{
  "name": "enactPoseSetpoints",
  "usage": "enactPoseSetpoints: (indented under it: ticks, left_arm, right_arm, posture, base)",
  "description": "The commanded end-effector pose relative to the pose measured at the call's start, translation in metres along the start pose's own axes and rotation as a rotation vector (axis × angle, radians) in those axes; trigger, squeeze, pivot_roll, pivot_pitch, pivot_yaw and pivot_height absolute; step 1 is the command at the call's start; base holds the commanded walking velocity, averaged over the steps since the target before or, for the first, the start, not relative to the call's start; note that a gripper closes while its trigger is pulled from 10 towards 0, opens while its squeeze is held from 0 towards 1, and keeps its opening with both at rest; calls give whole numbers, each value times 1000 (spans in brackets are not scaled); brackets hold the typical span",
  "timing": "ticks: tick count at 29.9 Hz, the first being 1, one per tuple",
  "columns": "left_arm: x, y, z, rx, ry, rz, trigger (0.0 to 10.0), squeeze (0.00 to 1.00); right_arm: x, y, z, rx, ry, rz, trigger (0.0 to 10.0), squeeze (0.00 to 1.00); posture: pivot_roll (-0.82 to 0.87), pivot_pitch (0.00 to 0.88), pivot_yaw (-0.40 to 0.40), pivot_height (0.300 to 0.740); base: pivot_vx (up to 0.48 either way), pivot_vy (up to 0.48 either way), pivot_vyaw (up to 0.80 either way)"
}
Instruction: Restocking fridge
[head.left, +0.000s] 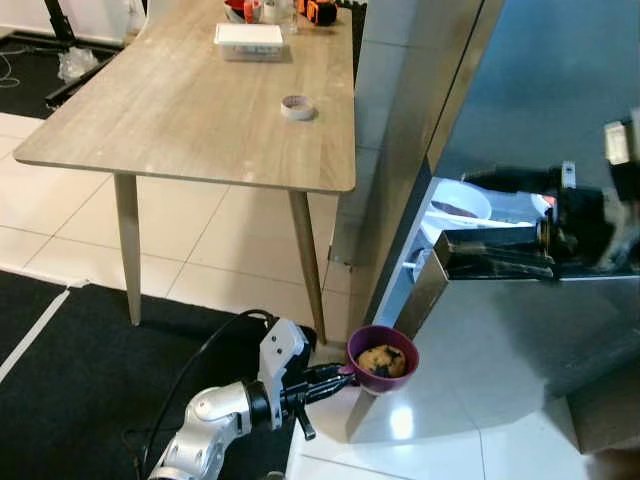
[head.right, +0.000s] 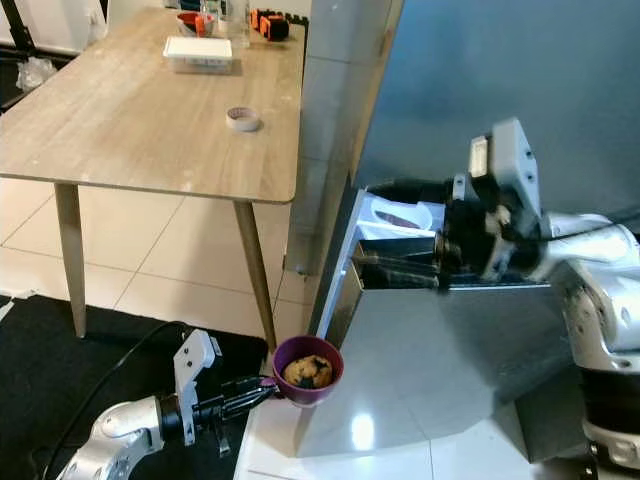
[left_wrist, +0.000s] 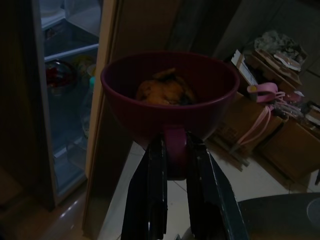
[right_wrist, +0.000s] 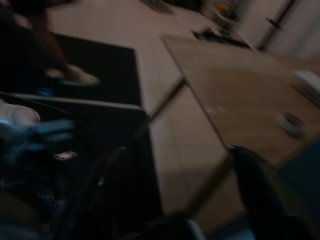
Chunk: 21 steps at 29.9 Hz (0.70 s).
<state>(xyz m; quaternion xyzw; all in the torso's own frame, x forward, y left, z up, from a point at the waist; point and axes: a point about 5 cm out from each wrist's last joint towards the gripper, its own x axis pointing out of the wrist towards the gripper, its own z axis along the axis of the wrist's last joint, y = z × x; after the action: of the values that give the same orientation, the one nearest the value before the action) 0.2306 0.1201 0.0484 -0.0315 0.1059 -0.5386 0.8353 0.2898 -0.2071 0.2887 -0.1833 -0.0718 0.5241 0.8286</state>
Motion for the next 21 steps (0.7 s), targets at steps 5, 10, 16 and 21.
enactPoseSetpoints:
  ticks: [5,10,16,21]
  left_arm:
    - [9,-4,6,18,-35,-29,10000,0]
    - [9,-5,6,16,-35,-31,10000,0]
    - [9,-4,5,17,-33,-32,10000,0]
    - [8,-4,5,18,-32,-28,10000,0]
  right_arm:
    - [-1,-13,-16,-23,217,-108,0,0]
    - [-6,-21,-49,-76,522,-197,0,0]
    - [-13,-14,-64,-92,691,-139,0,0]
    - [-41,5,-73,-51,865,46,10000,0]
  posture:
    - [53,28,-98,740]
    - [53,28,-98,740]
    - [50,27,-100,740]
    - [49,25,-103,740]
  base:
    - [0,0,0]
    - [0,0,0]
    - [0,0,0]
    - [0,0,0]
